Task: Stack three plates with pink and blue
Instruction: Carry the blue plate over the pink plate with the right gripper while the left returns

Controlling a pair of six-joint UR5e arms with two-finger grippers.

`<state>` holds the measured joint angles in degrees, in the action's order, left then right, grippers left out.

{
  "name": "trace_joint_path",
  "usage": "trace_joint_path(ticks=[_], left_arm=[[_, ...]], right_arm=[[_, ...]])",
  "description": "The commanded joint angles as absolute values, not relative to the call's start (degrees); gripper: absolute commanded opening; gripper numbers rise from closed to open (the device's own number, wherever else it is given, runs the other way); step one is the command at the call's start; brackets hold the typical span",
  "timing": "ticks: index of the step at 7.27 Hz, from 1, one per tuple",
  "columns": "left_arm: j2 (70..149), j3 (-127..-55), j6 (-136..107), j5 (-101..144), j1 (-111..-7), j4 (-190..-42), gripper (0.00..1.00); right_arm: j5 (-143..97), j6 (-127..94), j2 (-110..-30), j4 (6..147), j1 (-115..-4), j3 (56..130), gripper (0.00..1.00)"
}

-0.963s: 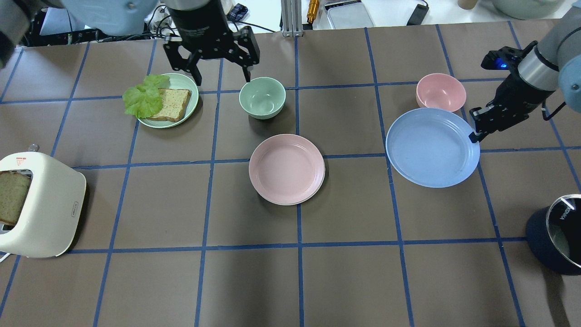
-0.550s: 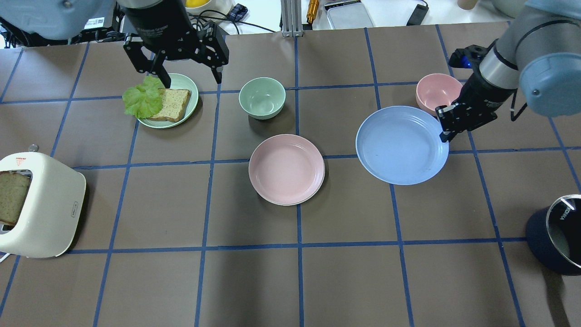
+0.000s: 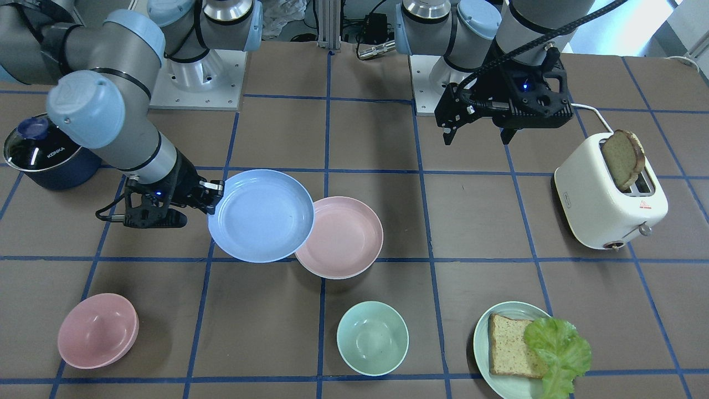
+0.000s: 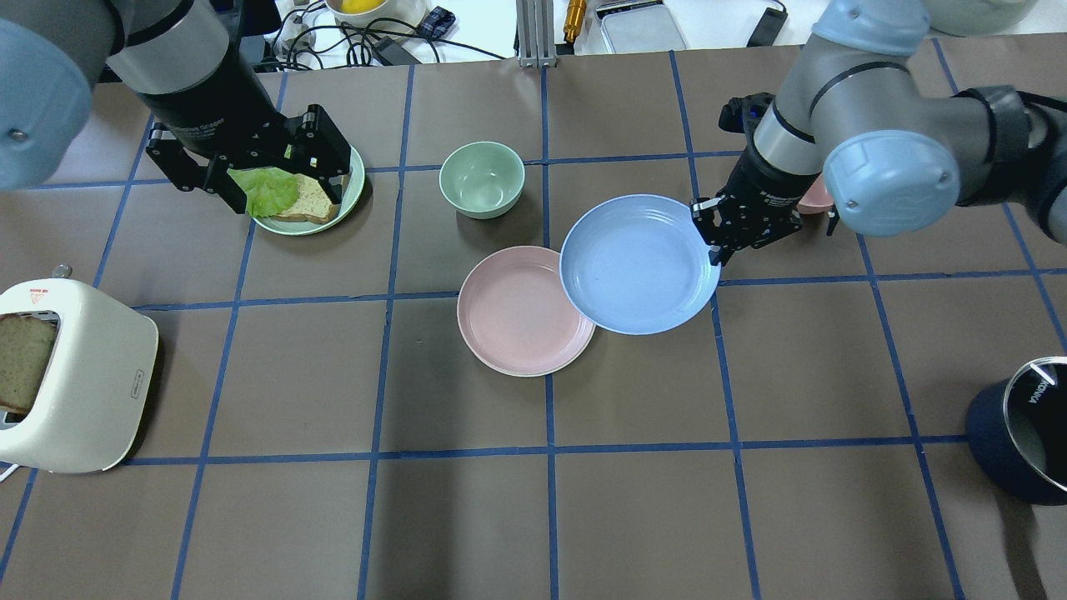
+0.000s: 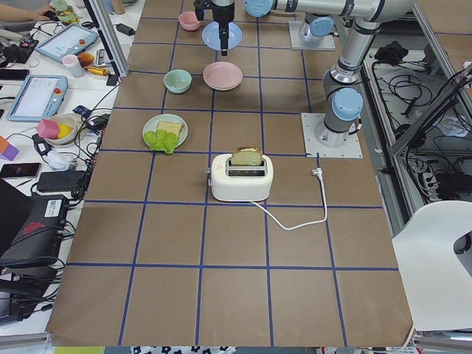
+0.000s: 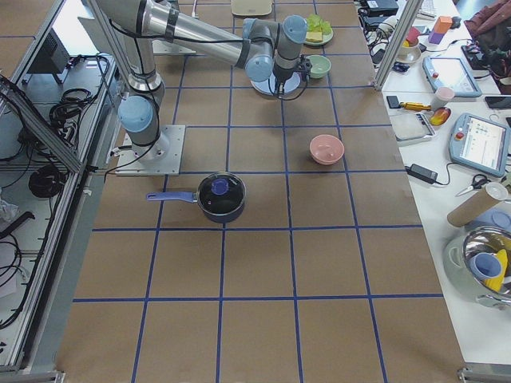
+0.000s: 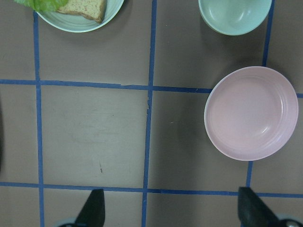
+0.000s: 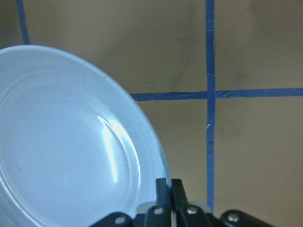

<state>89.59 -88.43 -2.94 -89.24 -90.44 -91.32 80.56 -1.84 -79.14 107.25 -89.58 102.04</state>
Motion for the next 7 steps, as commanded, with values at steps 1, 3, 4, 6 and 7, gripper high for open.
trace_joint_path(ticks=[1, 3, 4, 6, 7], left_arm=[[89.21, -88.95, -2.02, -89.21, -90.00, -90.44, 1.00], [89.21, -88.95, -2.11, -89.21, -90.00, -90.44, 1.00], [89.21, -88.95, -2.02, -89.21, -90.00, -90.44, 1.00], [89.12, -88.95, -1.93, -89.21, -89.91, -90.44, 1.00], [89.12, -88.86, -2.02, -89.21, -89.91, -90.35, 1.00]], right_arm=[[80.42, -9.02, -77.17, 110.03, -94.64, 101.95, 0.00], [77.37, -14.92, -75.77, 111.97, -97.11, 102.04, 0.00], [76.82, -17.46, -75.07, 114.41, -97.29, 102.13, 0.00], [76.90, -21.33, -73.14, 117.05, -100.96, 102.04, 0.00], [76.82, -22.58, -71.91, 119.07, -102.03, 102.04, 0.00]])
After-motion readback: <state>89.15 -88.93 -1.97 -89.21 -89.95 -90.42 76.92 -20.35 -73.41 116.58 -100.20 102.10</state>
